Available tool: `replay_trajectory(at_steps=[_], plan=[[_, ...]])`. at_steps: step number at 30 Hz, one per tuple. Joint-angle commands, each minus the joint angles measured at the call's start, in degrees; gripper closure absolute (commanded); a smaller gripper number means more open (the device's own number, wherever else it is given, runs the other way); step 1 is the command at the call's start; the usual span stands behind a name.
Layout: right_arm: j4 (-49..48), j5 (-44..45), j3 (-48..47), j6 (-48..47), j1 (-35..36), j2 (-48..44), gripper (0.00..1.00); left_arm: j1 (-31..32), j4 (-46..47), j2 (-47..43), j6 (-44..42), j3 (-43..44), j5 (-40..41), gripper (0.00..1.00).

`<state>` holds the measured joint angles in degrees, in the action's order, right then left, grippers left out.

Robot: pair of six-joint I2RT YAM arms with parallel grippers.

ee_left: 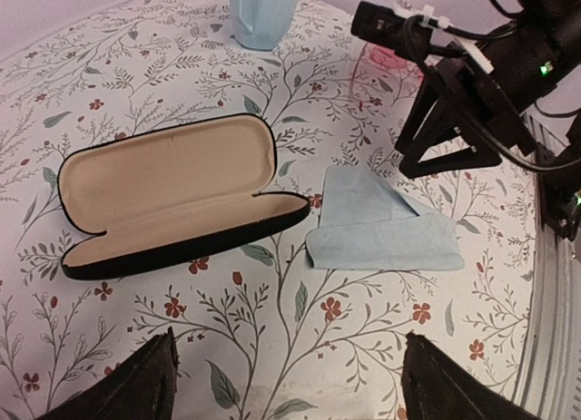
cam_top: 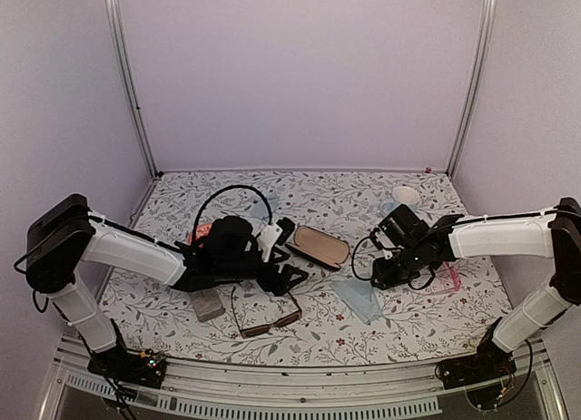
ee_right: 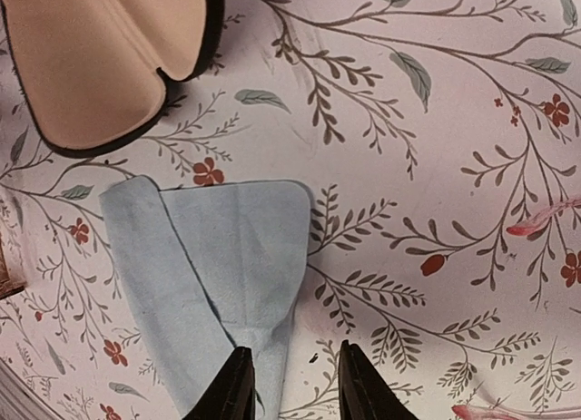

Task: Organize the sunglasses
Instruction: Adjust the glasses cleaning cloth at the center of the board.

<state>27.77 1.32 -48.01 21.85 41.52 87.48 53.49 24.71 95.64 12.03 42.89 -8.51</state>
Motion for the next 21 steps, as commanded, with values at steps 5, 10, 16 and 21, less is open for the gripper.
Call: replay_trajectory(at_steps=[5, 10, 16, 21], plan=[[-2.37, -7.57, 4.31, 0.36, 1.69, -4.5, 0.75, -0.05, 0.45, 1.7, -0.52, 1.83, -1.06, 0.14], [-3.21, -8.54, 5.42, 1.12, 3.15, -2.56, 0.79, -0.01, 0.34, 1.97, -0.43, 2.19, -1.23, 0.14], [-3.6, -8.81, 5.77, 1.43, 3.94, -1.99, 0.8, 0.03, 0.16, 1.89, -0.34, 2.19, -1.15, 0.14], [-4.35, -9.12, 6.81, 1.57, 4.19, -1.64, 0.85, 0.03, 0.12, 1.99, -0.25, 2.32, -1.18, 0.14]])
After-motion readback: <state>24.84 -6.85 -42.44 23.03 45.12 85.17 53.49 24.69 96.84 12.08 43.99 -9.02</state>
